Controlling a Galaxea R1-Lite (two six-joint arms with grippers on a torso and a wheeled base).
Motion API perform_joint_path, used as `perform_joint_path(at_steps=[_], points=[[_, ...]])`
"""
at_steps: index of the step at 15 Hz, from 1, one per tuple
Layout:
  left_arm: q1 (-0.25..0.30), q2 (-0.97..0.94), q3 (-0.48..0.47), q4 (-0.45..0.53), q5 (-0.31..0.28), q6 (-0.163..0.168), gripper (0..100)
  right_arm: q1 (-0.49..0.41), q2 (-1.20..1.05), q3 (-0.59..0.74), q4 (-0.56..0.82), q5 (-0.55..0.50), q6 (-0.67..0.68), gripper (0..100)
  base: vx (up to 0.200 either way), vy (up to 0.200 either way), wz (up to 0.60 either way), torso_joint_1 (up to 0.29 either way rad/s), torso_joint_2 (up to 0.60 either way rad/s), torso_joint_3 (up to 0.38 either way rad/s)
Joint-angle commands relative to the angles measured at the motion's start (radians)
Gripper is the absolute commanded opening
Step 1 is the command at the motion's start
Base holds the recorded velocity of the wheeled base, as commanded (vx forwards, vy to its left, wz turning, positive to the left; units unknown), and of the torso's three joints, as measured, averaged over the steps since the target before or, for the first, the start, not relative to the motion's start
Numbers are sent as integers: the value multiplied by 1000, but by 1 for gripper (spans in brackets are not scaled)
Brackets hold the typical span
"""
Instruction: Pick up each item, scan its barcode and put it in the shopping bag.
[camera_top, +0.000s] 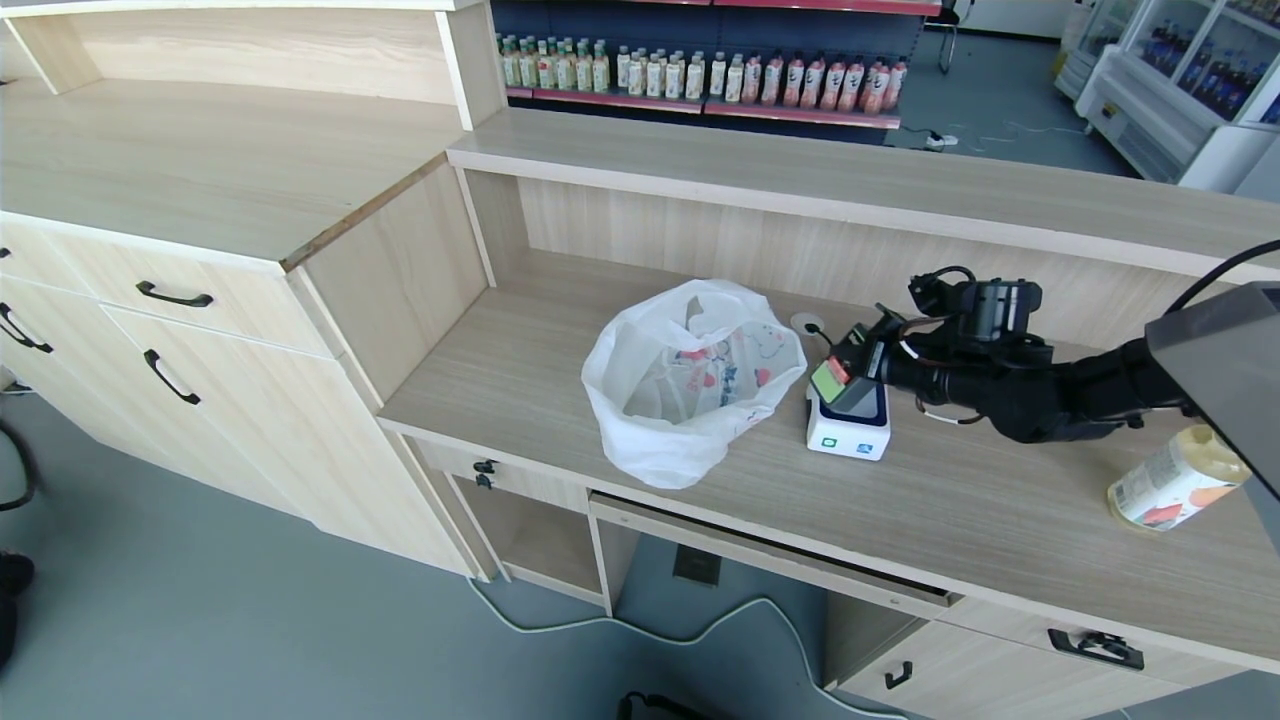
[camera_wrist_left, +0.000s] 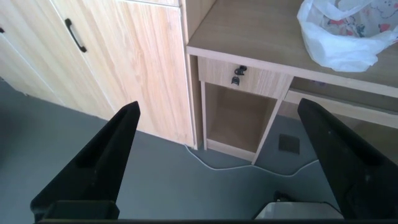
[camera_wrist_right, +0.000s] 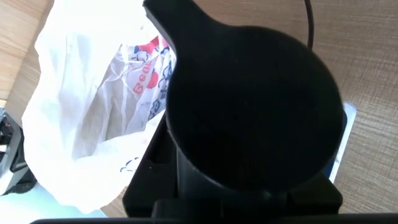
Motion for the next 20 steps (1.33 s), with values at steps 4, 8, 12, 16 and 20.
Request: perform_joint_path(at_steps=[4,8,12,16,20], points=[[0,0,0,-1,0,0,100,-4,-176,44,12,-18,-90,0,0,0,0,0,0,0],[0,0,2,-1,0,0,100,-214,-666,521,4,-125,-731,0,0,0,0,0,0,0],[0,0,0,-1,0,0,100,-340,-830,777,-198,-130,-854,0,0,0,0,0,0,0],[0,0,0,-1,0,0,100,-332,-836,677,-204,-160,-900,0,0,0,300,-2,4,2],[0,0,0,-1,0,0,100,-127,-654,414,-169,-432,-798,0,0,0,600,5,2,2]])
